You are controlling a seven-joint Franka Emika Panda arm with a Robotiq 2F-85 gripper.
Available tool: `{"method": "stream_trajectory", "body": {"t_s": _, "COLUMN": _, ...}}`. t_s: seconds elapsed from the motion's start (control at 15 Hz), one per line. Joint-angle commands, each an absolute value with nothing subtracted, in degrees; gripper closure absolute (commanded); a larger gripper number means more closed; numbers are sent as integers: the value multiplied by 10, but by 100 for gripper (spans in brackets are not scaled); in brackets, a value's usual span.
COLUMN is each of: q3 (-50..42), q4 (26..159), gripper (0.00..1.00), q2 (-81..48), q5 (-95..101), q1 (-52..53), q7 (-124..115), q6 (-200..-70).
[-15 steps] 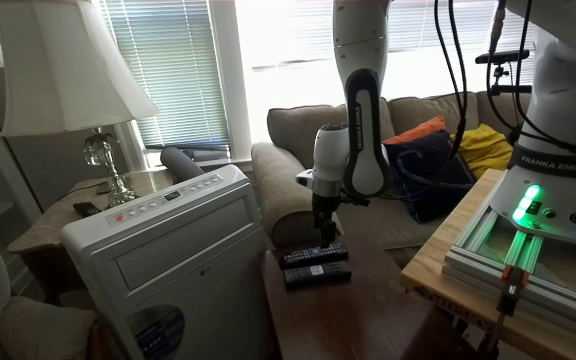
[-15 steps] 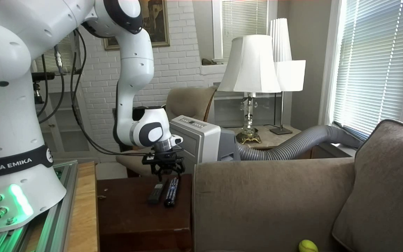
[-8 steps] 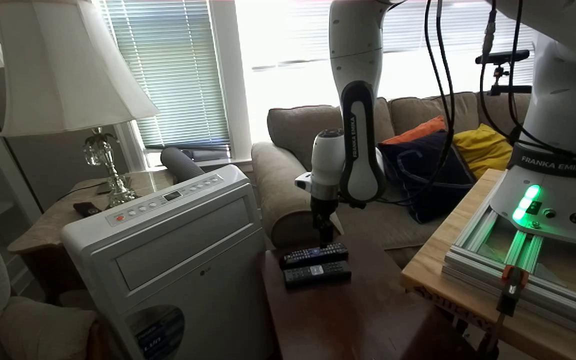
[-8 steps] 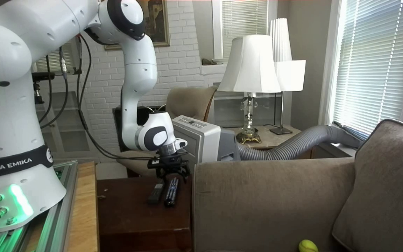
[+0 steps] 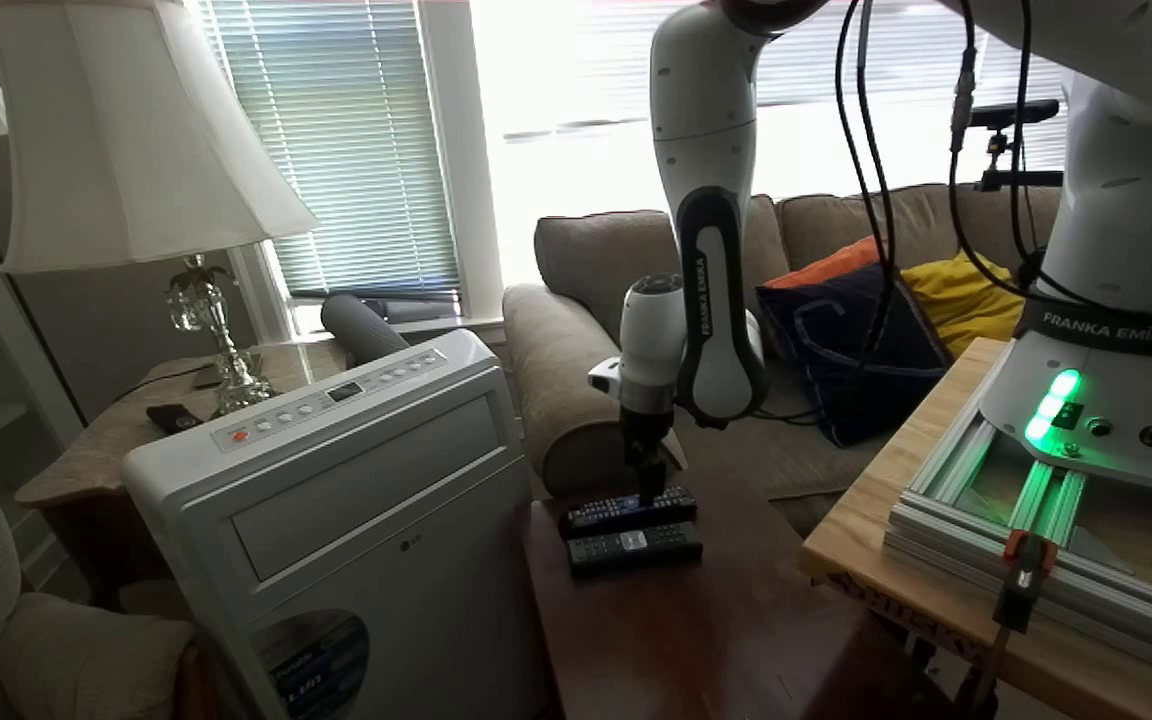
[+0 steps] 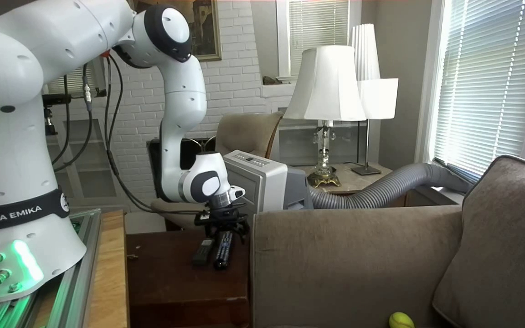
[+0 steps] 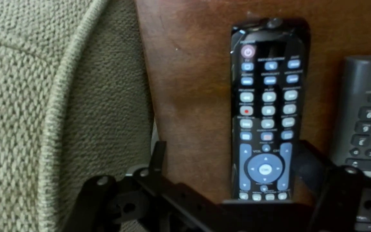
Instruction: Put the black remote control on the left armrest of the sofa.
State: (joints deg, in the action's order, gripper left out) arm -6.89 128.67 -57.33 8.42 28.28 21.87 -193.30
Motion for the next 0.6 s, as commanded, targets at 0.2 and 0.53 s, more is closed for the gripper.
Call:
{"method": "stream_trajectory", "body": {"t_s": 0.2, "q3": -64, "q4": 1263, "gripper": 0, "q2": -592, "q5": 98, "q1": 291, "q7": 199, "q6": -1930}}
{"method": "stream_trajectory", "body": {"t_s": 0.53, "q3": -56, "q4": 1261, "gripper": 0, "q2": -597, "q5": 99, "q1": 291, "q7": 200, "q6": -1928}}
